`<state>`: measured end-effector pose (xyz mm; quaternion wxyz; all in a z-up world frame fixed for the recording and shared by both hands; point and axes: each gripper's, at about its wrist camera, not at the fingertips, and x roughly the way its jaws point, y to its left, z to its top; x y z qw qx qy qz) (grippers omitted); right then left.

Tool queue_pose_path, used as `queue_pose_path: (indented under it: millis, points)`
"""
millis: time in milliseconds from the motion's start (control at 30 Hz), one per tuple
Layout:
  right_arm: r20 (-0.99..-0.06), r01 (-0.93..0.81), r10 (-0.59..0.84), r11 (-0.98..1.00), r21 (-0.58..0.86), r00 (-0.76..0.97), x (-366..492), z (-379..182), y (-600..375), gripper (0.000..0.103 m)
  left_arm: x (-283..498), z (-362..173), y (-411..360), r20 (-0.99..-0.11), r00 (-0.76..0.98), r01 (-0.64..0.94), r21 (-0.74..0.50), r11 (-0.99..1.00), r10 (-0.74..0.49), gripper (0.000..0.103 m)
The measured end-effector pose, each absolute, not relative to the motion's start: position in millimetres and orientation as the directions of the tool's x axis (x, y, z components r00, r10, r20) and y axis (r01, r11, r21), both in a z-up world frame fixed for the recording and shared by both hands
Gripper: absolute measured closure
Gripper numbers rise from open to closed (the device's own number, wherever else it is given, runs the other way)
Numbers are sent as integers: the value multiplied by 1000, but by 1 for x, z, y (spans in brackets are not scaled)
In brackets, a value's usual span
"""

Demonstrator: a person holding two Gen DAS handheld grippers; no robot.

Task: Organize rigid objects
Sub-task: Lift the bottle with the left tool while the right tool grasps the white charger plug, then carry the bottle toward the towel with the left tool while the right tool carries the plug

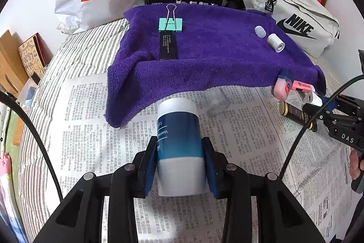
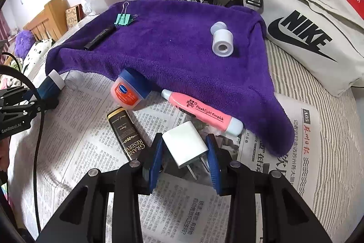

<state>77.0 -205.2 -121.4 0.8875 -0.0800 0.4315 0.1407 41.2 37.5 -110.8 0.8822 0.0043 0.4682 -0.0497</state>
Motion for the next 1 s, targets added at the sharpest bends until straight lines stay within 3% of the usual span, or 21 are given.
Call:
queue_pose_path:
  millis: [333, 567, 1000]
  points:
    - [-786, -290, 165, 957, -18, 596, 67, -118, -215, 66, 38, -111, 34, -820, 567, 107, -25, 994, -81, 68]
    - [-723, -274, 173, 961, -22, 668, 50, -127, -223, 66, 34, -113, 31, -803, 592, 120, -3, 993, -74, 68]
    - [-732, -250, 168, 968, -3, 660, 60, -128, -213, 66, 28, -112, 32, -777, 626, 102, -3, 995, -67, 68]
